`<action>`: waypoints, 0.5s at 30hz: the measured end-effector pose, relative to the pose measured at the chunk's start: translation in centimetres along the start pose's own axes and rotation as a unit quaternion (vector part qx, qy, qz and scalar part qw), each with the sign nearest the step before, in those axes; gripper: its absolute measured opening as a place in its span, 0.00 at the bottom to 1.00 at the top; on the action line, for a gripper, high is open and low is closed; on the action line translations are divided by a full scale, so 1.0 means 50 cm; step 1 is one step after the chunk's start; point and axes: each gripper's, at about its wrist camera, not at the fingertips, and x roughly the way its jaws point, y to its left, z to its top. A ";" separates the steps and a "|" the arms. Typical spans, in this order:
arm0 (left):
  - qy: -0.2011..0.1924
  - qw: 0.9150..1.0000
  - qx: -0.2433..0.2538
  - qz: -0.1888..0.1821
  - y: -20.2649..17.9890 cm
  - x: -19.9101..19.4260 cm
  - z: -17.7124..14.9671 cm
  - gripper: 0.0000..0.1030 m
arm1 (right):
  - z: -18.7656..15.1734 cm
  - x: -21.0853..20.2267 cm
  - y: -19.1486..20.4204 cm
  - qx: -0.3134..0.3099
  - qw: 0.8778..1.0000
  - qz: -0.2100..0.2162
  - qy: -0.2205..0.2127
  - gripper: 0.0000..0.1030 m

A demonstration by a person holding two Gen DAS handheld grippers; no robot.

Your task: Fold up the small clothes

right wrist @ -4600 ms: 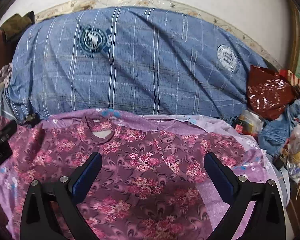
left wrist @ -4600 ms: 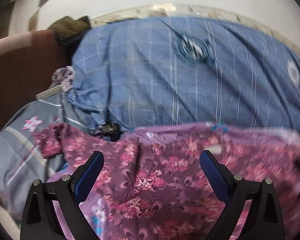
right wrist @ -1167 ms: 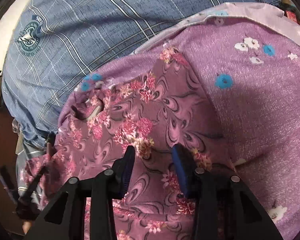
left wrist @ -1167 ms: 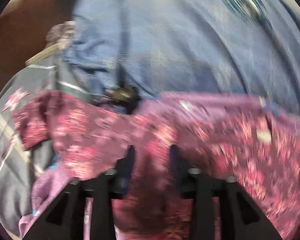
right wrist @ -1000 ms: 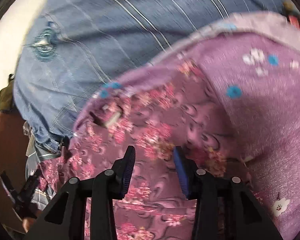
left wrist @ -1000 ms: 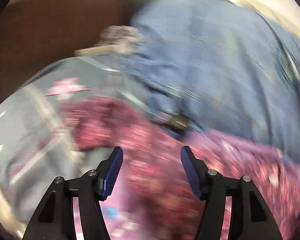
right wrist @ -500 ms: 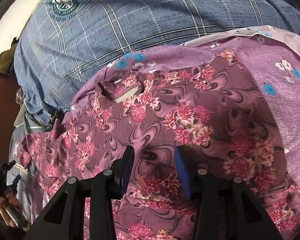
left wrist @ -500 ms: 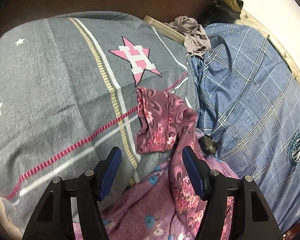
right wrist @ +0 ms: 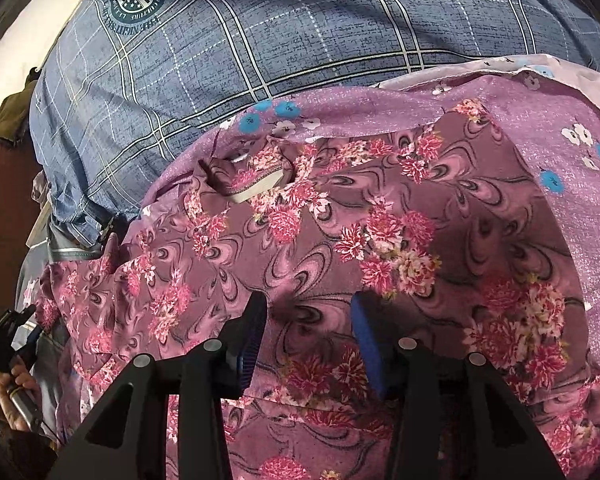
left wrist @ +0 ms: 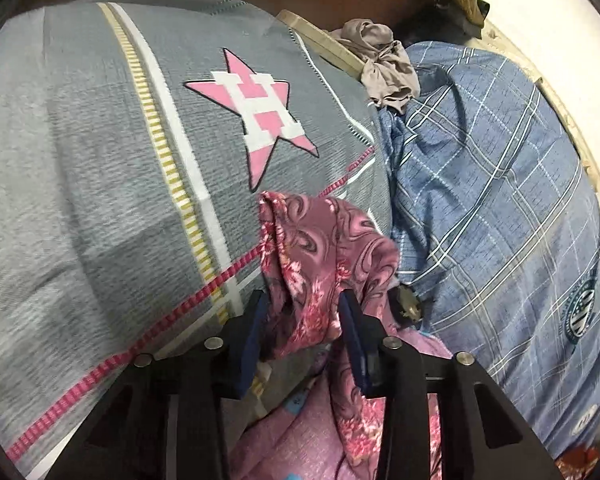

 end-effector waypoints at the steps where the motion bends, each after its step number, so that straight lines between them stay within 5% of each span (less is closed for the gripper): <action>1: -0.003 1.000 0.003 -0.002 0.000 0.005 0.002 0.34 | 0.000 0.000 0.001 -0.001 1.000 -0.001 -0.001 0.45; 3: -0.006 1.000 0.016 0.008 -0.006 0.014 0.004 0.29 | -0.001 0.000 0.001 -0.003 1.000 -0.002 -0.001 0.45; 5: -0.010 0.999 0.033 0.023 -0.012 0.024 0.003 0.05 | -0.002 0.000 0.001 -0.005 1.000 -0.002 -0.003 0.45; 11: -0.070 0.992 0.099 0.023 -0.091 -0.020 -0.008 0.02 | 0.001 -0.006 0.002 -0.006 1.000 0.004 -0.013 0.42; 15: -0.084 0.983 0.160 -0.042 -0.203 -0.091 -0.049 0.02 | 0.004 -0.026 -0.002 -0.004 0.999 0.010 -0.032 0.41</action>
